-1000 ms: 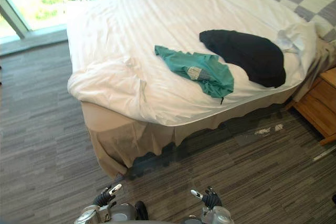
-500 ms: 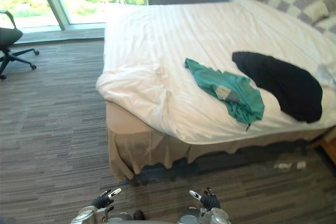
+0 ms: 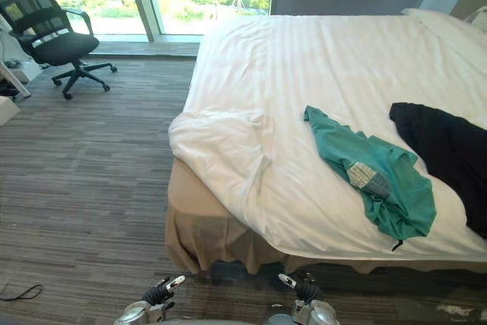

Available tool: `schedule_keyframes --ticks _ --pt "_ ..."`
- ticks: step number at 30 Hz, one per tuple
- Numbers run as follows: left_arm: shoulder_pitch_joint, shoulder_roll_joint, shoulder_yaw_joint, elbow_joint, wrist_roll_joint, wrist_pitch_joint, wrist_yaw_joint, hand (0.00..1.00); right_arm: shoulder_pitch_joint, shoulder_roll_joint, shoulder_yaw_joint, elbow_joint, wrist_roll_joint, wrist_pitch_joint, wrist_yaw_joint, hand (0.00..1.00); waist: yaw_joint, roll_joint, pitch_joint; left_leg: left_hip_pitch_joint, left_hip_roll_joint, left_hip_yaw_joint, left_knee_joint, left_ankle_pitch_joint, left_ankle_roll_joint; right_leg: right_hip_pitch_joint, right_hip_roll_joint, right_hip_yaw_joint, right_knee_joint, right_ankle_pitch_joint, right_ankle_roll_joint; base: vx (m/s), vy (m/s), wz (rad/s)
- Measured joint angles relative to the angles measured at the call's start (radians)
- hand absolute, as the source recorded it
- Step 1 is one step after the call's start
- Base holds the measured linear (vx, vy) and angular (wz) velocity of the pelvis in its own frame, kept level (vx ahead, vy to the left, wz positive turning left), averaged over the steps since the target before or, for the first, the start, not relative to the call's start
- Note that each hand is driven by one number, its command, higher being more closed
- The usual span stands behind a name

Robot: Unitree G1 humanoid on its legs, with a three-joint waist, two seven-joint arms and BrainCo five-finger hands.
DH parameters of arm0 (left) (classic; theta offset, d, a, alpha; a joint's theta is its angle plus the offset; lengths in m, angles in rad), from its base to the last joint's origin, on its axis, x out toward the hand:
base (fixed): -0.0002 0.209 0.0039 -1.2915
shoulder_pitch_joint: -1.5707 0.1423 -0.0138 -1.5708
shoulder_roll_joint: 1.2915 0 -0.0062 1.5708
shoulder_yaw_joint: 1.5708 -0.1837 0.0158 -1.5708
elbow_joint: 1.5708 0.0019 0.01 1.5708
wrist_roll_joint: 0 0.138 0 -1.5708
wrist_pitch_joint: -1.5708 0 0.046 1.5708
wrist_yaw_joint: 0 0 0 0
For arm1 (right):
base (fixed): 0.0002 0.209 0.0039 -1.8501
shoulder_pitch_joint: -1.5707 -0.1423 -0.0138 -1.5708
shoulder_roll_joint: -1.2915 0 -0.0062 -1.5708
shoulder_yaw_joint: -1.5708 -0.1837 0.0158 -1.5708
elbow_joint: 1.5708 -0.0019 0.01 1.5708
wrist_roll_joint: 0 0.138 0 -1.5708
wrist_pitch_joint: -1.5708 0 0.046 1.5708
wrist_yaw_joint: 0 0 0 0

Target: Tidy the bed and pick cloth on bed and put in laundry

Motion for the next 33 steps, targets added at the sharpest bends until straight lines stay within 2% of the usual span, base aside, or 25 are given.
schedule_keyframes --ticks 1,2,4,7,8,9,11,12,14,18,19,21,23,24,26,28,29,31,32,33 --pt "0.004 0.003 0.002 0.000 -0.071 -0.021 0.000 0.00 0.005 0.002 -0.001 0.001 0.000 0.012 -0.007 0.00 0.003 -0.008 -0.004 -0.001 -0.004 0.001 -0.002 0.000 0.000 0.006 -0.001 -0.001 -0.019 0.009 0.005 0.06 0.007 0.07" --pt "0.004 0.004 0.003 0.000 -0.096 -0.031 0.002 0.00 0.007 0.003 -0.001 0.002 -0.001 0.017 -0.011 0.00 0.005 -0.010 -0.004 -0.001 -0.007 0.001 -0.002 0.000 0.000 0.010 -0.003 -0.001 -0.027 0.013 0.006 0.06 0.039 0.04" --pt "0.015 0.002 0.027 -0.003 -0.210 -0.084 0.024 0.00 0.011 0.001 -0.005 0.004 -0.001 0.041 -0.019 0.00 0.005 -0.018 -0.006 -0.001 -0.025 0.002 0.002 0.000 0.000 0.035 -0.017 -0.007 -0.065 0.032 0.020 0.04 0.077 0.11" --pt "0.024 -0.017 0.076 -0.025 -0.295 -0.140 0.077 0.00 0.009 0.003 -0.013 0.010 0.003 0.058 -0.029 0.00 0.006 -0.021 -0.008 -0.003 -0.040 0.000 0.005 0.001 0.001 0.045 -0.031 -0.013 -0.078 0.038 0.029 0.00 0.049 0.10" --pt "0.041 -0.021 0.096 -0.055 -0.316 -0.173 0.110 0.00 0.011 0.003 -0.021 0.011 0.010 0.070 -0.031 0.00 0.011 -0.022 -0.009 -0.005 -0.044 -0.001 0.005 0.001 0.002 0.045 -0.035 -0.017 -0.078 0.038 0.029 -0.02 0.036 0.10" --pt "0.043 -0.021 0.103 -0.063 -0.319 -0.185 0.124 0.00 0.012 0.003 -0.025 0.011 0.011 0.073 -0.031 0.00 0.013 -0.022 -0.009 -0.007 -0.045 -0.002 0.005 0.002 0.003 0.045 -0.036 -0.020 -0.078 0.038 0.029 -0.03 0.018 0.14" --pt "0.046 -0.020 0.159 -0.093 -0.330 -0.247 0.213 0.00 0.020 0.003 -0.046 0.011 0.023 0.089 -0.030 0.00 0.018 -0.023 -0.015 -0.021 -0.046 -0.006 0.005 0.007 0.011 0.039 -0.038 -0.036 -0.079 0.038 0.029 -0.04 -0.005 0.16" --pt "0.047 -0.020 0.165 -0.097 -0.340 -0.260 0.229 0.00 0.020 0.003 -0.050 0.011 0.023 0.091 -0.030 0.00 0.020 -0.023 -0.015 -0.021 -0.045 -0.006 0.005 0.007 0.011 0.039 -0.038 -0.036 -0.079 0.038 0.029 -0.05 -0.013 0.06" --pt "0.063 -0.029 0.212 -0.115 -0.393 -0.321 0.292 0.00 0.021 0.001 -0.061 0.010 0.024 0.100 -0.030 0.00 0.022 -0.017 -0.017 -0.021 -0.045 -0.008 0.002 0.010 0.016 0.037 -0.037 -0.039 -0.078 0.039 0.028 -0.06 -0.011 0.00" --pt "0.083 -0.049 0.270 -0.166 -0.387 -0.389 0.343 0.00 0.023 0.000 -0.079 0.009 0.032 0.101 -0.029 0.00 0.022 -0.012 -0.020 -0.025 -0.047 -0.021 -0.011 0.016 0.024 0.034 -0.038 -0.060 -0.077 0.041 0.025 -0.06 -0.006 0.11" --pt "0.085 -0.053 0.283 -0.192 -0.352 -0.409 0.368 0.00 0.025 0.000 -0.083 0.009 0.035 0.103 -0.028 0.00 0.022 -0.013 -0.021 -0.030 -0.047 -0.032 -0.017 0.020 0.028 0.033 -0.038 -0.066 -0.077 0.043 0.025 -0.07 -0.005 0.24" --pt "0.092 -0.058 0.315 -0.324 -0.170 -0.475 0.476 0.00 0.028 -0.001 -0.091 0.006 0.050 0.111 -0.028 0.00 0.032 -0.017 -0.023 -0.037 -0.049 -0.035 -0.021 0.029 0.030 0.029 -0.039 -0.065 -0.079 0.050 0.023 -0.08 0.002 0.14" --pt "0.093 -0.055 0.329 -0.380 -0.113 -0.499 0.513 0.00 0.027 -0.001 -0.091 -0.004 0.051 0.114 -0.027 0.00 0.031 -0.015 -0.024 -0.035 -0.051 -0.035 -0.028 0.033 0.030 0.029 -0.040 -0.065 -0.082 0.050 0.023 -0.07 0.005 -0.01" --pt "0.086 -0.045 0.331 -0.465 -0.001 -0.527 0.580 0.00 0.027 -0.003 -0.091 -0.023 0.058 0.120 -0.024 0.00 0.028 -0.009 -0.027 -0.036 -0.056 -0.033 -0.040 0.042 0.033 0.025 -0.041 -0.064 -0.089 0.057 0.023 -0.06 0.010 -0.02" --pt "0.071 -0.034 0.330 -0.519 0.091 -0.529 0.634 0.00 0.027 -0.009 -0.091 -0.030 0.071 0.124 -0.023 0.00 0.028 -0.002 -0.031 -0.037 -0.060 -0.031 -0.050 0.048 0.035 0.020 -0.040 -0.063 -0.093 0.063 0.023 -0.05 0.014 -0.04" --pt "0.037 0.000 0.320 -0.603 0.335 -0.507 0.758 0.00 0.030 -0.019 -0.092 -0.030 0.081 0.130 -0.023 0.00 0.024 0.003 -0.034 -0.039 -0.063 -0.027 -0.052 0.049 0.036 0.015 -0.042 -0.060 -0.093 0.067 0.024 -0.04 0.019 -0.05" --pt "0.030 0.009 0.315 -0.622 0.374 -0.498 0.777 0.00 0.032 -0.020 -0.092 -0.030 0.084 0.131 -0.023 0.00 0.022 0.003 -0.034 -0.039 -0.064 -0.027 -0.053 0.049 0.036 0.015 -0.042 -0.060 -0.093 0.068 0.024 -0.02 0.023 -0.03" --pt "0.000 0.062 0.274 -0.694 0.563 -0.427 0.851 0.00 0.037 -0.020 -0.094 -0.031 0.088 0.131 -0.021 0.00 0.017 0.002 -0.035 -0.038 -0.064 -0.023 -0.056 0.049 0.036 0.014 -0.042 -0.055 -0.096 0.069 0.024 -0.01 0.012 -0.04" --pt "-0.023 0.104 0.246 -0.726 0.653 -0.375 0.862 0.00 0.038 -0.021 -0.097 -0.032 0.088 0.132 -0.020 0.00 0.013 0.004 -0.037 -0.035 -0.063 -0.012 -0.061 0.048 0.036 0.010 -0.038 -0.039 -0.100 0.072 0.024 -0.01 0.021 -0.15" --pt "-0.031 0.118 0.242 -0.731 0.680 -0.361 0.862 0.00 0.038 -0.022 -0.097 -0.032 0.088 0.132 -0.019 0.00 0.013 0.006 -0.038 -0.033 -0.063 -0.005 -0.063 0.048 0.036 0.008 -0.036 -0.032 -0.102 0.075 0.024 -0.01 0.022 -0.28"
